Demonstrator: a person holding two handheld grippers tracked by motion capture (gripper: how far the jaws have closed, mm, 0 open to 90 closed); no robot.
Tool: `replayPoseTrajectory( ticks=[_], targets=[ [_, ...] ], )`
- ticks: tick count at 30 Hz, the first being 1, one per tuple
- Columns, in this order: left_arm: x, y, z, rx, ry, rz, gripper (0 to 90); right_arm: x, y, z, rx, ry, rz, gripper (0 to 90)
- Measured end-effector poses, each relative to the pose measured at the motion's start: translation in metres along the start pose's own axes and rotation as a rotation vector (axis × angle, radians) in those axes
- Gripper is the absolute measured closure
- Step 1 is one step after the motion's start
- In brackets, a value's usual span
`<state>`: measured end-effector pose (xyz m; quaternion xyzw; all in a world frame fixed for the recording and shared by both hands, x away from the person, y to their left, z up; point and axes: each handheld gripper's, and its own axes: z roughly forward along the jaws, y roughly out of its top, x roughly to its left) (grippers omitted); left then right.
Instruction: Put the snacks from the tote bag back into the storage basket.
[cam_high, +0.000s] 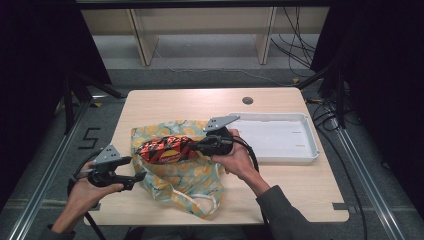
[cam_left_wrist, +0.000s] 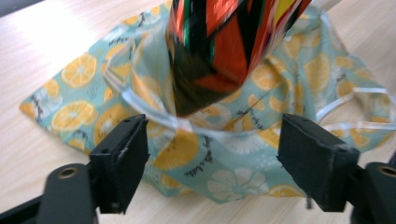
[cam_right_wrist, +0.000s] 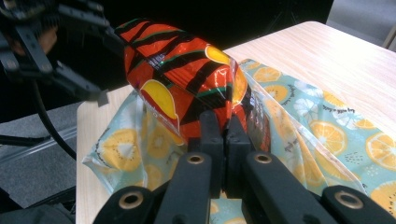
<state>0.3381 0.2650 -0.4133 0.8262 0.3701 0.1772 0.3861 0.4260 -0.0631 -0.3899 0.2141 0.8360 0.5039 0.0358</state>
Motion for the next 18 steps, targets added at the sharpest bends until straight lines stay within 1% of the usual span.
replayPoseTrajectory(
  ticks=[1,2,5,6,7,8,9,10,11,12,13,14,15,16,17,18],
  targets=[
    [-0.002,-0.004,0.001,0.007,0.010,0.002,21.6,0.000,0.000,0.000,0.002,0.004,0.001,90.0],
    [-0.004,-0.007,0.003,0.011,0.013,0.002,20.7,0.000,0.001,0.000,-0.009,0.012,0.004,90.0],
    [-0.008,-0.014,0.005,0.026,0.016,0.012,20.3,0.000,0.003,-0.001,-0.013,0.007,-0.001,90.0],
    [-0.007,-0.016,0.005,0.033,0.018,0.008,19.5,0.000,0.003,-0.001,-0.014,0.005,-0.002,90.0],
    [-0.006,-0.018,0.004,0.032,0.023,0.022,19.2,0.000,0.004,0.000,-0.015,0.002,-0.012,90.0],
    [-0.006,-0.019,0.004,0.033,0.031,0.019,19.1,0.002,0.005,0.000,-0.013,-0.003,0.000,90.0],
    [-0.006,-0.022,0.005,0.031,0.038,0.006,18.7,0.002,0.006,0.000,-0.010,-0.005,0.000,90.0],
    [-0.004,-0.023,0.004,0.043,0.040,0.023,18.4,0.003,0.007,0.000,-0.001,0.001,0.002,90.0],
    [-0.004,-0.026,0.004,0.039,0.050,0.017,18.4,0.004,0.008,0.000,-0.004,0.001,0.004,90.0],
    [-0.004,-0.028,0.005,0.040,0.057,-0.003,18.4,0.005,0.009,0.001,-0.008,0.014,0.009,90.0],
    [-0.003,-0.030,0.005,0.041,0.058,-0.002,18.4,0.005,0.010,0.001,-0.005,0.009,-0.003,90.0],
    [-0.003,-0.032,0.005,0.045,0.058,-0.009,18.4,0.006,0.012,0.003,-0.020,0.003,-0.004,90.0],
    [-0.002,-0.034,0.005,0.055,0.060,0.009,18.4,0.006,0.013,0.002,-0.007,0.007,-0.003,90.0],
    [-0.002,-0.036,0.005,0.058,0.065,0.001,18.4,0.006,0.015,0.003,-0.017,0.022,-0.004,90.0],
    [-0.001,-0.037,0.004,0.075,0.065,0.014,18.4,0.006,0.017,0.003,-0.019,0.031,0.004,90.0],
    [-0.003,-0.040,0.006,0.050,0.071,-0.027,18.4,0.006,0.019,0.003,-0.021,0.032,0.004,90.0]
  ],
)
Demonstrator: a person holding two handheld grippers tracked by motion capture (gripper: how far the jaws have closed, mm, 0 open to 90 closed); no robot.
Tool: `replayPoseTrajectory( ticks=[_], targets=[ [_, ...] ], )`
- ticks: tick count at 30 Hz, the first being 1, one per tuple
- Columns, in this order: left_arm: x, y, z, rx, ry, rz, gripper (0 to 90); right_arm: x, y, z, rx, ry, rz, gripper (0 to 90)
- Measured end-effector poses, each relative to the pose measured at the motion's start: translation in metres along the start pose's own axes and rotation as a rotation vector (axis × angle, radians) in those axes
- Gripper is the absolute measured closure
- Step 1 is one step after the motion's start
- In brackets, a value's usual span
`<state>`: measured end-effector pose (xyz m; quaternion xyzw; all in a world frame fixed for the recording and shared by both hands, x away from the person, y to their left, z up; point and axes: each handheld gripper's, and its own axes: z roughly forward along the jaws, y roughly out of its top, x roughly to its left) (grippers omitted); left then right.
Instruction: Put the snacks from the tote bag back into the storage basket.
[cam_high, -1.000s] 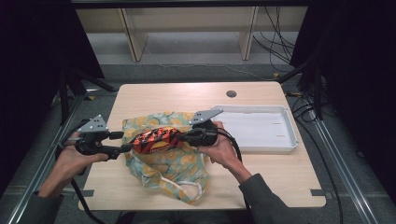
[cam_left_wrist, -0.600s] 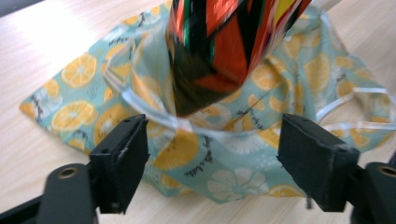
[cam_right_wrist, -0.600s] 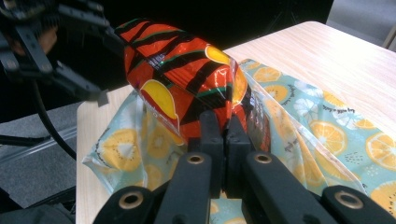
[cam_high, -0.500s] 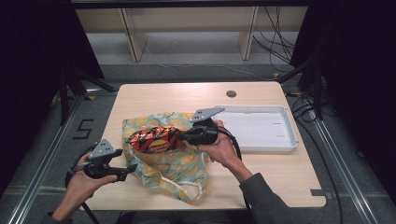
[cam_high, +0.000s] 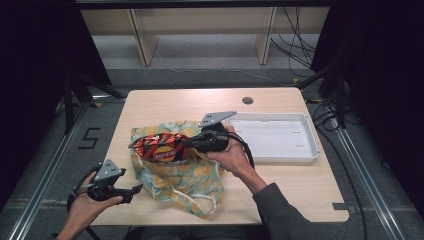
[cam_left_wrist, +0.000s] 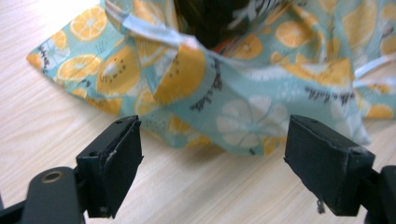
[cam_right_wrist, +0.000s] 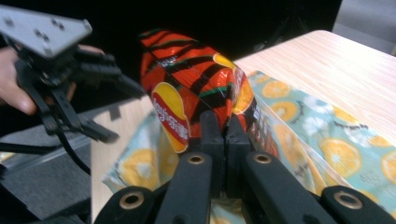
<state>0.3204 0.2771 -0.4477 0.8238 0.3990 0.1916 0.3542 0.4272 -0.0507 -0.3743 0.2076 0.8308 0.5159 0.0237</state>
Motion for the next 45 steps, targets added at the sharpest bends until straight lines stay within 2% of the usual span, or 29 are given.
replayPoseTrajectory(
  ticks=[1,2,3,5,6,7,8,10,11,12,13,14,15,17,18,19,20,21,22,23,24,25,27,32,35,39,40,41,45],
  targets=[
    [0.003,-0.001,-0.002,0.023,0.003,0.034,18.4,0.001,0.001,0.002,-0.017,0.005,0.008,90.0],
    [0.002,-0.003,0.000,0.003,0.017,0.006,18.4,0.000,0.004,0.001,-0.020,0.014,-0.004,90.0],
    [0.002,-0.005,0.000,0.015,0.012,-0.007,18.4,0.002,0.006,0.001,-0.026,0.024,0.003,90.0],
    [0.003,-0.005,-0.002,0.032,0.016,0.014,18.5,0.005,0.009,0.000,-0.020,0.030,0.025,90.0],
    [0.003,-0.006,-0.001,0.018,0.022,0.003,18.5,0.005,0.012,-0.001,-0.029,0.039,0.006,90.0],
    [0.005,-0.007,-0.003,0.038,0.020,0.024,18.5,0.006,0.013,-0.001,-0.032,0.042,0.004,90.0],
    [0.004,-0.008,-0.002,0.034,0.038,0.015,18.5,0.008,0.016,-0.003,-0.031,0.044,0.004,90.0],
    [0.003,-0.012,-0.001,0.023,0.021,-0.007,18.5,0.010,0.019,-0.005,-0.040,0.060,0.030,90.0],
    [0.003,-0.015,0.000,0.043,0.025,-0.005,18.5,0.012,0.022,-0.008,-0.035,0.061,0.039,90.0],
    [0.003,-0.016,0.000,0.066,0.018,-0.004,18.5,0.011,0.025,-0.010,-0.042,0.069,0.024,90.0],
    [0.001,-0.018,0.000,0.077,-0.004,-0.017,18.5,0.012,0.027,-0.012,-0.050,0.074,0.027,90.0],
    [0.002,-0.019,0.000,0.076,0.013,0.003,18.5,0.013,0.030,-0.015,-0.044,0.069,0.035,90.0],
    [0.001,-0.019,0.000,0.075,0.022,0.001,18.5,0.014,0.033,-0.018,-0.050,0.078,0.044,90.0],
    [0.001,-0.021,-0.002,0.088,0.021,0.008,18.5,0.014,0.039,-0.023,-0.069,0.059,0.021,90.0],
    [0.002,-0.022,-0.002,0.086,0.028,0.021,18.5,0.015,0.042,-0.027,-0.055,0.067,0.036,90.0],
    [0.001,-0.024,0.000,0.080,0.030,0.003,18.5,0.015,0.045,-0.029,-0.063,0.070,0.035,90.0],
    [0.001,-0.024,-0.001,0.094,0.032,0.015,18.5,0.015,0.049,-0.033,-0.065,0.066,0.027,90.0],
    [0.001,-0.025,0.000,0.086,0.036,0.005,18.5,0.015,0.051,-0.036,-0.065,0.064,0.031,90.0],
    [0.002,-0.025,-0.001,0.098,0.033,0.020,18.5,0.013,0.054,-0.039,-0.082,0.058,0.001,90.0],
    [0.001,-0.026,0.000,0.089,0.038,0.009,18.6,0.012,0.056,-0.041,-0.085,0.060,0.000,90.0],
    [0.002,-0.026,-0.001,0.089,0.037,0.009,19.1,0.011,0.059,-0.046,-0.090,0.052,-0.004,90.0],
    [0.003,-0.025,-0.001,0.090,0.039,0.020,19.2,0.011,0.060,-0.049,-0.086,0.048,0.017,90.0],
    [0.004,-0.027,-0.001,0.093,0.042,0.004,19.2,0.008,0.065,-0.056,-0.096,0.048,0.035,90.0],
    [0.007,-0.030,0.001,0.101,0.052,-0.015,19.1,0.001,0.074,-0.078,-0.109,0.017,0.022,90.0],
    [0.008,-0.030,0.001,0.101,0.056,-0.007,19.1,-0.005,0.077,-0.092,-0.117,-0.010,0.011,90.0],
    [0.007,-0.031,0.002,0.108,0.050,-0.016,19.1,-0.013,0.076,-0.112,-0.117,-0.043,0.038,90.0],
    [0.008,-0.031,0.002,0.116,0.047,0.001,19.1,-0.016,0.075,-0.117,-0.119,-0.055,0.028,90.0],
    [0.007,-0.031,0.003,0.116,0.045,-0.014,19.1,-0.018,0.074,-0.121,-0.124,-0.064,0.038,90.0],
    [0.008,-0.031,0.004,0.118,0.057,-0.016,19.2,-0.028,0.066,-0.141,-0.120,-0.112,0.057,90.0]
  ],
)
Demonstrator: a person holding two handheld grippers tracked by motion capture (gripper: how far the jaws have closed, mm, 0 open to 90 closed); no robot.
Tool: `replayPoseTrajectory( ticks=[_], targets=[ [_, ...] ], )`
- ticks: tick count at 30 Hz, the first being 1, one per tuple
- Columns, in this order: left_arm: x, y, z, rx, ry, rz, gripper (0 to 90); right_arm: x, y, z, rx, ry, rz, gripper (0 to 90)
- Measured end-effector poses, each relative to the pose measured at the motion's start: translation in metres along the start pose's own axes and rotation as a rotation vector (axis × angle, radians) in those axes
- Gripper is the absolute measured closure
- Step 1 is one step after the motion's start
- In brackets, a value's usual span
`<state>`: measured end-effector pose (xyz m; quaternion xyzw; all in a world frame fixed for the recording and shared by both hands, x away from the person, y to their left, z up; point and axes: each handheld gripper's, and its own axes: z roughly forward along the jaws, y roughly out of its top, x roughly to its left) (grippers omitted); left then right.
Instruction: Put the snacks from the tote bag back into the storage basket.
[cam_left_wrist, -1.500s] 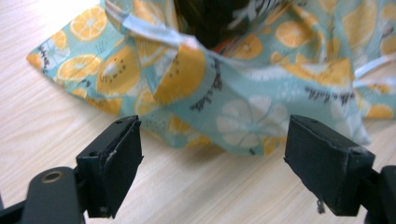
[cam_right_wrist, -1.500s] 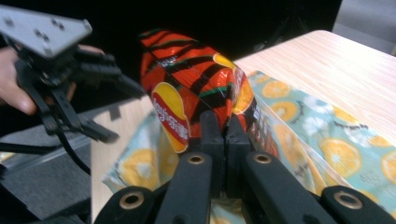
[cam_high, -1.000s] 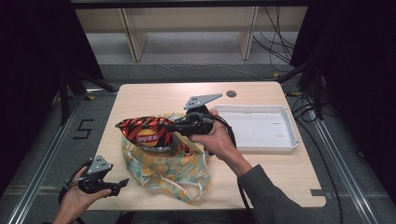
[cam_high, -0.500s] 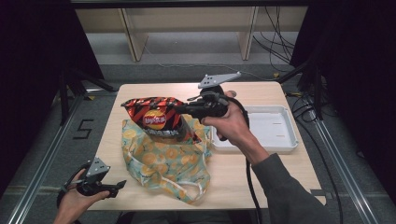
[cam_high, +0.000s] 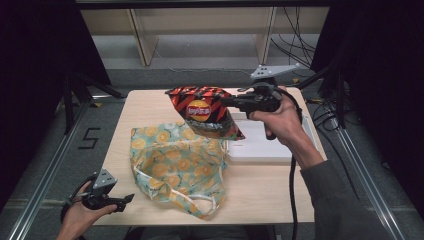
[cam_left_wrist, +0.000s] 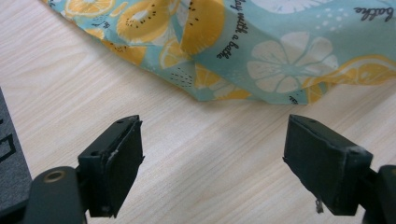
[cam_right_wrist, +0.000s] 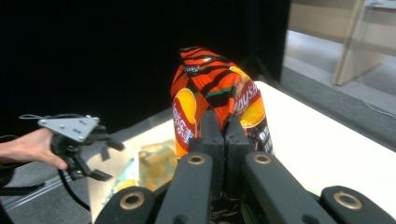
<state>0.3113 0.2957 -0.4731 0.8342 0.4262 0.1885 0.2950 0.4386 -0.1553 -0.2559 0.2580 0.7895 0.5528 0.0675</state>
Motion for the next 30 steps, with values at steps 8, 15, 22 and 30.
replayPoseTrajectory(
  ticks=[8,15,22,30],
  targets=[
    [0.004,-0.002,-0.001,0.012,0.004,-0.007,19.1,-0.027,-0.016,-0.033,-0.014,-0.079,0.025,90.0],
    [0.005,-0.004,0.004,0.017,-0.005,-0.017,18.8,-0.047,-0.029,-0.051,-0.002,-0.144,0.060,90.0],
    [0.005,-0.004,0.003,0.014,-0.002,-0.019,18.5,-0.064,-0.043,-0.058,0.006,-0.171,0.084,90.0],
    [0.005,-0.004,0.004,0.010,0.013,-0.016,18.5,-0.075,-0.066,-0.059,0.018,-0.167,0.135,90.0]
  ],
)
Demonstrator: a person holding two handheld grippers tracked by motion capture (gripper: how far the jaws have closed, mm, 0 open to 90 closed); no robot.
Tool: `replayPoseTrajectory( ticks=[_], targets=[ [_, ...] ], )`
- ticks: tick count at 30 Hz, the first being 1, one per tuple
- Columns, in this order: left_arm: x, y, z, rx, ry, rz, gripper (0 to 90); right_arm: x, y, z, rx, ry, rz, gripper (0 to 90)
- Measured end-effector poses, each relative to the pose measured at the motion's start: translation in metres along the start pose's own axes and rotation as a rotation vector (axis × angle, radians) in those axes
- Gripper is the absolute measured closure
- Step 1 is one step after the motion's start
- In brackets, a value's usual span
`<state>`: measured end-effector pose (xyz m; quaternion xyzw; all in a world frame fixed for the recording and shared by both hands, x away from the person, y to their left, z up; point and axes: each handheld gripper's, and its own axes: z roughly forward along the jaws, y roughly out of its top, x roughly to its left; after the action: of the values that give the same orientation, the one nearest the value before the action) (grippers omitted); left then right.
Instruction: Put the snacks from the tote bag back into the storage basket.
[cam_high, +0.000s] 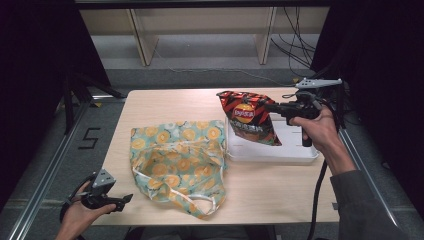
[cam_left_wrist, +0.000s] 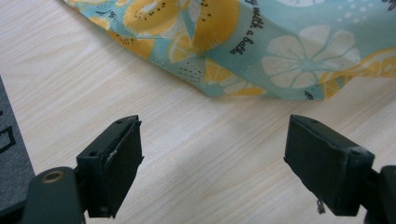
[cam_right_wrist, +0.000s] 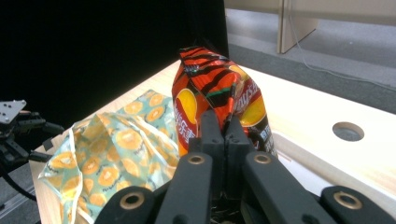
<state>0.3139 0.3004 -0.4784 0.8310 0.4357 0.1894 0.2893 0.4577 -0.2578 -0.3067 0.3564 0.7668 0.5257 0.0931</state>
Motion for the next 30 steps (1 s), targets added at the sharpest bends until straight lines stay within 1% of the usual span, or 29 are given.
replayPoseTrajectory(
  ticks=[2,3,4,6,7,8,9,10,12,13,14,15,17,18,20,21,22,23,24,25,26,27,28,29,30],
  targets=[
    [0.000,0.000,0.000,0.004,-0.003,0.001,18.5,-0.003,-0.006,0.001,0.008,0.008,0.014,90.0],
    [0.000,0.000,0.001,0.002,0.003,-0.001,18.5,-0.004,-0.008,0.002,0.006,0.015,0.008,90.0],
    [0.000,0.000,0.001,0.003,-0.003,0.001,18.5,-0.005,-0.010,0.002,0.007,0.016,0.009,90.0],
    [0.000,0.000,0.001,0.003,-0.004,0.002,18.5,-0.006,-0.015,0.004,0.024,0.031,0.022,90.0],
    [0.000,0.000,0.001,0.003,-0.004,0.002,18.5,-0.006,-0.018,0.004,0.034,0.031,0.036,90.0],
    [0.000,0.000,0.001,0.003,-0.005,0.001,18.5,-0.008,-0.020,0.005,0.024,0.040,0.023,90.0],
    [0.000,0.000,0.001,0.004,-0.005,0.001,18.5,-0.010,-0.023,0.006,0.029,0.048,0.031,90.0],
    [0.000,0.000,0.001,0.003,-0.002,0.001,18.5,-0.012,-0.025,0.007,0.024,0.047,0.017,90.0],
    [0.000,0.000,0.002,0.005,-0.003,0.002,18.5,-0.014,-0.029,0.007,0.035,0.056,0.032,90.0],
    [0.000,0.000,0.002,0.006,-0.003,0.002,18.5,-0.017,-0.033,0.008,0.031,0.056,0.012,90.0],
    [0.000,0.000,0.001,0.014,-0.006,0.003,18.5,-0.017,-0.034,0.008,0.043,0.060,0.046,90.0],
    [0.000,0.000,0.002,0.014,-0.018,-0.002,18.5,-0.017,-0.036,0.008,0.044,0.061,0.062,90.0],
    [0.000,0.000,0.002,0.015,-0.019,-0.002,18.5,-0.022,-0.040,0.008,0.037,0.063,0.071,90.0],
    [0.000,0.000,0.002,0.015,-0.019,-0.002,18.5,-0.024,-0.042,0.007,0.036,0.061,0.085,90.0],
    [0.000,0.000,0.002,0.018,-0.016,0.001,18.5,-0.030,-0.045,0.006,0.034,0.054,0.076,90.0],
    [0.000,0.000,0.002,0.017,-0.017,0.002,18.5,-0.030,-0.046,0.004,0.041,0.058,0.098,90.0],
    [0.000,0.000,0.002,0.019,-0.017,0.005,18.5,-0.032,-0.049,0.003,0.045,0.045,0.112,90.0],
    [0.000,0.000,0.001,0.020,-0.015,0.011,18.5,-0.034,-0.050,0.003,0.030,0.041,0.118,90.0],
    [0.000,0.000,0.001,0.020,-0.016,0.013,18.5,-0.036,-0.052,0.002,0.029,0.035,0.106,90.0],
    [0.000,0.000,0.002,0.019,-0.004,0.016,18.5,-0.036,-0.053,0.000,0.032,0.039,0.140,90.0],
    [0.000,0.000,0.002,0.021,-0.006,0.018,18.5,-0.041,-0.055,-0.002,0.031,0.021,0.108,90.0],
    [0.001,0.001,0.001,0.041,-0.007,0.040,18.5,-0.044,-0.057,-0.002,0.028,0.018,0.123,90.0],
    [0.002,0.001,0.000,0.058,-0.024,0.041,18.5,-0.045,-0.059,-0.003,0.033,0.024,0.141,90.0],
    [0.001,0.001,0.001,0.041,-0.018,0.036,18.5,-0.047,-0.061,-0.004,0.031,0.025,0.159,90.0],
    [0.001,0.001,0.001,0.044,-0.018,0.041,18.5,-0.048,-0.062,-0.006,0.040,0.026,0.189,89.9]
  ],
)
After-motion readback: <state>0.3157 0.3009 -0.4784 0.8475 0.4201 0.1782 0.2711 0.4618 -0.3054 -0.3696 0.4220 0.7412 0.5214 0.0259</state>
